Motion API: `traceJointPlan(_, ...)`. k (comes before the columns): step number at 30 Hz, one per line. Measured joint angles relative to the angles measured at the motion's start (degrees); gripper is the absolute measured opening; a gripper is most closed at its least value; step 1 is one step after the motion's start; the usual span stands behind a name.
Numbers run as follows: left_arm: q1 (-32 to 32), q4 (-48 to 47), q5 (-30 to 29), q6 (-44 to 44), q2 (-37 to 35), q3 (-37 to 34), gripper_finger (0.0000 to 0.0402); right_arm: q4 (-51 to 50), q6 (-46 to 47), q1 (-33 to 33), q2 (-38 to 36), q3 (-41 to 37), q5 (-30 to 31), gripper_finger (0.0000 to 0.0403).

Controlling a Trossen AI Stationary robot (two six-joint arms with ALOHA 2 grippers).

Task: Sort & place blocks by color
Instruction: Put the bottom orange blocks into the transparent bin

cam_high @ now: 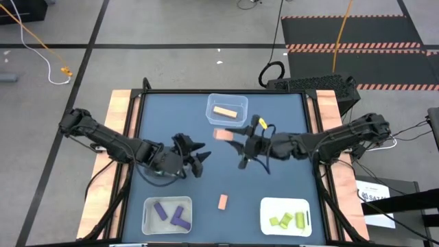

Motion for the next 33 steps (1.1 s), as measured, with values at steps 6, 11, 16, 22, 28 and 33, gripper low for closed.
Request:
traceJointPlan(6, 2.5, 0.0, 0.0, 0.5, 0.0, 0.0, 0.0212, 0.2, 2.6, -4.5, 0.2, 0.0, 4.4, 0.0119)
traceJointPlan(11, 3.0, 1.0, -3.0, -1.7, 1.8, 0.0, 0.0212, 4.3, 2.6, -5.4, 0.2, -1.9, 4.6, 0.0120)
traceJointPlan(16, 3.3, 6.9, -6.4, 1.4, 4.8, 0.0, 0.0212, 13.3, -1.2, -5.2, 0.2, -6.4, 4.5, 0.0120)
traceJointPlan(22, 3.7, 19.2, -12.5, 9.2, 6.8, 0.0, 0.0212, 21.4, -2.5, -5.2, 0.2, -12.8, 5.3, 0.0120)
traceJointPlan(28, 6.0, 22.8, -5.8, 10.7, 6.9, 0.0, 0.0212, 29.1, -4.6, -5.3, 0.2, -17.7, 8.4, 0.0120)
traceJointPlan(33, 9.5, 27.8, 1.1, 10.3, 7.1, 0.0, 0.0212, 28.9, -3.4, -5.2, 0.2, -19.0, 4.2, 0.0120)
